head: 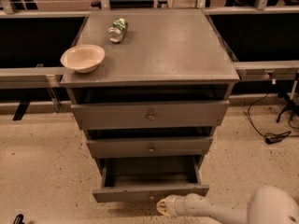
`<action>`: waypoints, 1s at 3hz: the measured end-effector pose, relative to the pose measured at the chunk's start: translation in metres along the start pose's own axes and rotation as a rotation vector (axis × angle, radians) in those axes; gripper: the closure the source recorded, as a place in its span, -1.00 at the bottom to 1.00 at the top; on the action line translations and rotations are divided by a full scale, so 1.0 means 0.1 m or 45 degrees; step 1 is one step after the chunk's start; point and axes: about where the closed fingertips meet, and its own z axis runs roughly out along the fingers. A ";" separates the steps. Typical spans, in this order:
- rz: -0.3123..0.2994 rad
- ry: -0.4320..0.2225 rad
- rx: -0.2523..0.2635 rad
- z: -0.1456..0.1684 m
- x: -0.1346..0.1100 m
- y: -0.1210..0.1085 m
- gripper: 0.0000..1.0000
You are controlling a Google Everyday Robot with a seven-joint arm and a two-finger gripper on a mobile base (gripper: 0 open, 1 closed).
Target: Close bottom drawer
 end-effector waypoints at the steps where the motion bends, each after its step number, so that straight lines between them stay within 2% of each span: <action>1: 0.028 -0.079 0.041 -0.19 -0.13 -0.06 1.00; 3: 0.261 -0.033 0.025 -0.26 0.12 0.04 1.00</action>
Offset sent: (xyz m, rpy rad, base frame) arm -0.0099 -0.0380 0.0232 0.0756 0.1021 -0.1948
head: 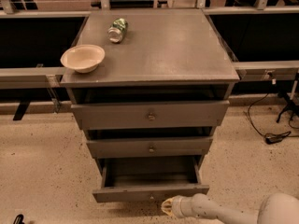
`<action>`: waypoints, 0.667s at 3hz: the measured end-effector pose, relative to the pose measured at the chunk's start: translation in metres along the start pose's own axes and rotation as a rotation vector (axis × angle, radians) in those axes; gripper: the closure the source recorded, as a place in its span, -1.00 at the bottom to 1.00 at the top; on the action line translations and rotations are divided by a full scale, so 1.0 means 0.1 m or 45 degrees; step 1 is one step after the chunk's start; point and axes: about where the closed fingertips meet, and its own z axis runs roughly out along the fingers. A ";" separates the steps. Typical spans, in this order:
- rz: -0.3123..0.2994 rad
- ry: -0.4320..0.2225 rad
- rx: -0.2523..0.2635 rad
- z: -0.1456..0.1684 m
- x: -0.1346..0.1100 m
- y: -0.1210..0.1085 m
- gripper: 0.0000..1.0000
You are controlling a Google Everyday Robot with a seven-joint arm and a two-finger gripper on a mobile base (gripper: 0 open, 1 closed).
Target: Close bottom drawer
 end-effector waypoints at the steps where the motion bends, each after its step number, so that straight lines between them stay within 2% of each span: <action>1: 0.119 -0.033 0.006 0.05 0.12 -0.04 1.00; 2: 0.184 -0.080 0.005 0.12 0.21 -0.16 1.00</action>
Offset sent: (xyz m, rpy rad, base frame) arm 0.0432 -0.0196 -0.0221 0.1544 0.1127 -0.1283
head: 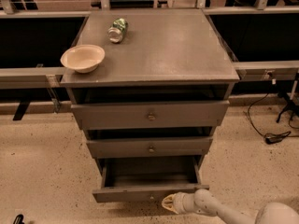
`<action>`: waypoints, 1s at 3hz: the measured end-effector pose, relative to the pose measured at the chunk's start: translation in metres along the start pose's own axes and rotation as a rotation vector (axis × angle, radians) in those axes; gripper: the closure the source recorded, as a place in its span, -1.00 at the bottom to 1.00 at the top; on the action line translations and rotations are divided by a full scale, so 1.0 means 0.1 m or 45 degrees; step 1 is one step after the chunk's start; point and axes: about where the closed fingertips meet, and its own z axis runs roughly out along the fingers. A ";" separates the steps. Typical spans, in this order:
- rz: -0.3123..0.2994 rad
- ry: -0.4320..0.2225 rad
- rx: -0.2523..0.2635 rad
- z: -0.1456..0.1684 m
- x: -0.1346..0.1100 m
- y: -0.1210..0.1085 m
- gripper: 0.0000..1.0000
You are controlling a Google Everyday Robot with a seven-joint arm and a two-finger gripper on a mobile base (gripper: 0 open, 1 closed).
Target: Close bottom drawer
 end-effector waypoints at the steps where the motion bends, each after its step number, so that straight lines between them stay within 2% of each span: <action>1: 0.030 -0.018 -0.010 0.06 0.05 -0.08 1.00; 2: 0.066 -0.051 -0.007 0.13 0.06 -0.12 0.63; 3: 0.068 -0.053 -0.006 0.13 0.06 -0.12 0.18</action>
Offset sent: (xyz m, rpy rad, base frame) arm 0.0251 0.0014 -0.0134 0.0870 0.0425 -0.0490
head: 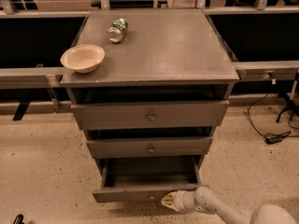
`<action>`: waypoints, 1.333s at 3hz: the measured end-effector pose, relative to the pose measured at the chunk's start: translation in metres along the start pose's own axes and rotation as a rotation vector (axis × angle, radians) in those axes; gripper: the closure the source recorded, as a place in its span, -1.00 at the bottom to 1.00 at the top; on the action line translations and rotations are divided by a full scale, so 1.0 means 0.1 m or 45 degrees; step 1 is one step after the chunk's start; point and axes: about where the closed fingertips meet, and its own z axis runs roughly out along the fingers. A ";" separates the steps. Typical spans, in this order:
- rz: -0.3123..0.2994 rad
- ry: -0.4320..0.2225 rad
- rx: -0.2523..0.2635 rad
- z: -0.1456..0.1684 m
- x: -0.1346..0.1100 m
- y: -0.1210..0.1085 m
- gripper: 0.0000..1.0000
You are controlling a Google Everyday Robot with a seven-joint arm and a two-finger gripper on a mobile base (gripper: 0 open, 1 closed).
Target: Close bottom drawer
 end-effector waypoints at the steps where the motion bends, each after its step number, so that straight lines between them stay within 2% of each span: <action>1: 0.000 0.000 0.000 0.00 0.00 0.00 -0.29; 2: 0.000 0.000 0.000 0.00 0.00 0.00 -0.76; 3: 0.000 0.000 0.000 0.00 0.00 0.00 -1.00; 4: 0.000 0.000 0.000 0.00 0.00 0.00 -1.00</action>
Offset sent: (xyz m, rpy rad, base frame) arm 0.0000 0.0000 0.0000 0.0000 0.0000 0.0000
